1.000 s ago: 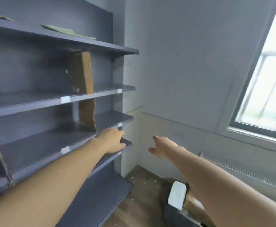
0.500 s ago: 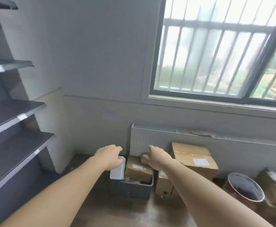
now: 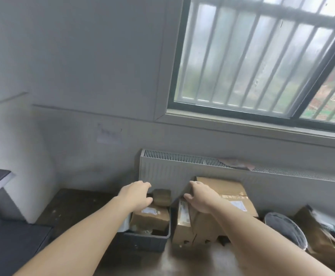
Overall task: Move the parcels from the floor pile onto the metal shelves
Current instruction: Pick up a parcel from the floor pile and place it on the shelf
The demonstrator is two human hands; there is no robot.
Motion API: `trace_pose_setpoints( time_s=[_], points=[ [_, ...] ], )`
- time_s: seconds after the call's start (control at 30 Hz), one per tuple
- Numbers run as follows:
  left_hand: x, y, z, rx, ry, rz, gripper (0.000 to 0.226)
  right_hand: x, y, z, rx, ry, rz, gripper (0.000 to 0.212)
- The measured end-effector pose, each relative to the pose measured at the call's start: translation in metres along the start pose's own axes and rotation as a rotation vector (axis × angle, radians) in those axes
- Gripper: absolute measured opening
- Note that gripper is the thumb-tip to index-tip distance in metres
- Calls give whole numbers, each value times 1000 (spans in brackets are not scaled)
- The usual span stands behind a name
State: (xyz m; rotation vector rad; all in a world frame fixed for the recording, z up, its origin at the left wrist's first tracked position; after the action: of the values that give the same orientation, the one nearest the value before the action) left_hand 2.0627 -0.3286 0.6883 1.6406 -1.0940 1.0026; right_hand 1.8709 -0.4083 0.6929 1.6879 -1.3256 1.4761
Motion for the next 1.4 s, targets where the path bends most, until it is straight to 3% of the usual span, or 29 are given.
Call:
trace_pose_setpoints(
  time_s=[0.47,0.7,1.0,1.23,1.4],
  points=[
    [-55,-50,197,116,-160,2,54,-55,40,197,46,-171,56,62],
    [-106,-73,295,177,-165,-2,52,-122,69,317,74,-241,96,65],
    [-265,-127,424,172,-265,-5,52,-289,113,439,69,-319,62,65],
    [-398,-147,529,55,-341,43,56,-433,154,522,9,-361,57,61],
    [-471,-152,587,-9,-348,82,64,-489,173,570,-33,-262,114,68]
  ],
)
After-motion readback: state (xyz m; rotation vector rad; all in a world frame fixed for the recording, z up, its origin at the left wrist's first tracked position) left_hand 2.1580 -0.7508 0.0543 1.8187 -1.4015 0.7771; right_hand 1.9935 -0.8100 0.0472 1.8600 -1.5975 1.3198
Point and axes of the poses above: each hand's wrist, its own z-axis towards the middle knuckle, its own x-axis out of the back of the hand, y = z × x, the point moved 7 cm from there along z, towards the middle knuckle, and after that the axes turned 1 degree about x, right-handed, at the moved point
